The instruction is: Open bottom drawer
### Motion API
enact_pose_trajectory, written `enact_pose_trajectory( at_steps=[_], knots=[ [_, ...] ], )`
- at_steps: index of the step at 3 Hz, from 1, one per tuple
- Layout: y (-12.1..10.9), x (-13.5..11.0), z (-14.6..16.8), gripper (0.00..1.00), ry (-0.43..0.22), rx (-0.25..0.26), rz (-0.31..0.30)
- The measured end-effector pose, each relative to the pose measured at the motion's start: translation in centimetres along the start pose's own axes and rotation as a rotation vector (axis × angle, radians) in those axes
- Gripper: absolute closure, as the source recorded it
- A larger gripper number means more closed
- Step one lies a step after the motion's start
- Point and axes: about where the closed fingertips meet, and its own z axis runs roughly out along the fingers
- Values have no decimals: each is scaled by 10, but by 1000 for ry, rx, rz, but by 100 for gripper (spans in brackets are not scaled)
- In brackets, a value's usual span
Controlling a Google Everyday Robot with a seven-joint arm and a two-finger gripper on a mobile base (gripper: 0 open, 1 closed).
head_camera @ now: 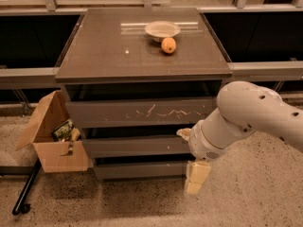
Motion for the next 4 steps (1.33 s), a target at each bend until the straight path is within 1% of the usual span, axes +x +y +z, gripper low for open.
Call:
enact_pose_trajectory(
  at_steps=[1,2,3,4],
  knots=[
    [-14,13,47,0,31,-20,-33],
    [-31,35,111,0,20,-43,-58],
    [-37,56,182,0,-41,-71,-110],
    [-29,68,259,0,-115,-112,-141]
  ],
)
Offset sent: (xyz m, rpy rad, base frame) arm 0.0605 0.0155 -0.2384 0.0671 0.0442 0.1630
